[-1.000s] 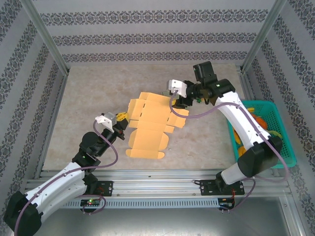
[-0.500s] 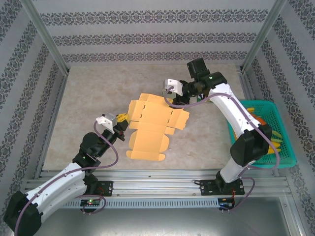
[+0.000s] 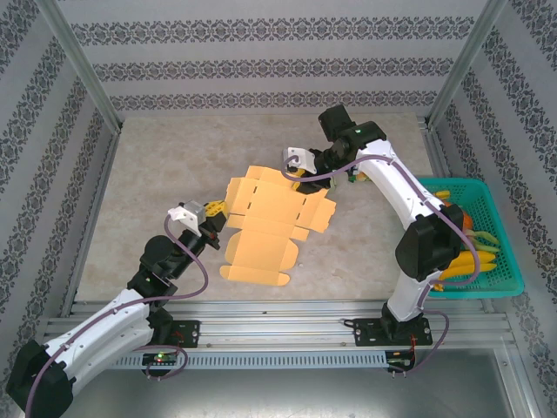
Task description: Fold the paper box
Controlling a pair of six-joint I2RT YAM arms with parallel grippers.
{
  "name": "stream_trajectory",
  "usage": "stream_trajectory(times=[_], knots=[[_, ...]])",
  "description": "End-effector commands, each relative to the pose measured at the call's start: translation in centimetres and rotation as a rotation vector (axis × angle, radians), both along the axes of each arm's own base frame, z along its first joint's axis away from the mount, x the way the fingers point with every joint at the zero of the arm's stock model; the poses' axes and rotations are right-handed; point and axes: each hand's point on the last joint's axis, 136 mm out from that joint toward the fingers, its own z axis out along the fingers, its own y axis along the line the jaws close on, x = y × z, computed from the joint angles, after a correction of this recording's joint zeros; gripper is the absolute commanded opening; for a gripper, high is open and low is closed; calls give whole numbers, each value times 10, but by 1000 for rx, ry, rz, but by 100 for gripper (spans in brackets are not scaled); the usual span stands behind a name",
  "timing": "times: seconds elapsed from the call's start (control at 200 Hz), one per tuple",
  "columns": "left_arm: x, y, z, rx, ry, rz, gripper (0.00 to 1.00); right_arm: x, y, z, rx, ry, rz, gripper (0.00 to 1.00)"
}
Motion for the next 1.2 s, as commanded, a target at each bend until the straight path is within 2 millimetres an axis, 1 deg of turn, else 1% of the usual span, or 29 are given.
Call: stream_trajectory(times=[0.0,0.07,0.12,0.17,0.21,0.28,0.325,0.36,0.385,0.475,0.52,0.58,0.659,0.759,0.799,0.849,0.894,0.944,0.999,1.094,1.194], knots=[[-4,1,11,-24,-51,3,1,-10,4,9,24,17,41,21],[-4,2,11,-26,-49,6,1,-12,3,10,17,18,43,11],[-3,3,10,-29,-44,15,2,-13,2,10,4,11,43,0],[0,6,10,-37,-34,37,6,-14,0,10,-19,-2,42,0],[3,10,9,-47,-21,63,12,-13,-2,9,-42,-17,32,0],[8,16,9,-68,24,104,32,-8,-8,11,-80,-54,1,0],[10,16,12,-88,60,107,42,-7,-12,13,-99,-79,-13,0],[12,16,14,-115,98,110,46,-4,-16,14,-117,-107,-28,0],[13,16,15,-128,128,113,47,-1,-18,15,-128,-136,-42,0],[14,13,16,-191,257,103,47,11,-25,18,-168,-245,-96,0],[12,7,18,-234,309,67,46,16,-28,22,-184,-305,-120,0],[5,-7,20,-282,367,-12,44,19,-31,23,-217,-352,-136,0],[-4,-30,17,-326,437,-99,38,19,-34,21,-260,-370,-146,0],[-17,-63,13,-283,464,-189,36,14,-37,15,-290,-362,-144,0],[-18,-74,12,-262,467,-206,35,12,-37,14,-294,-362,-142,0],[-16,-82,11,-236,470,-210,34,10,-37,13,-292,-367,-146,0],[-8,-81,5,-214,491,-164,33,7,-38,14,-287,-374,-144,0],[4,-70,-5,-194,519,-53,29,2,-39,13,-282,-383,-141,0],[14,-62,-11,-164,520,29,29,-2,-40,13,-277,-401,-134,0],[22,-60,-15,-114,516,72,29,-10,-43,8,-286,-435,-110,0],[27,-62,-17,-104,524,83,29,-16,-45,3,-290,-485,-87,0]])
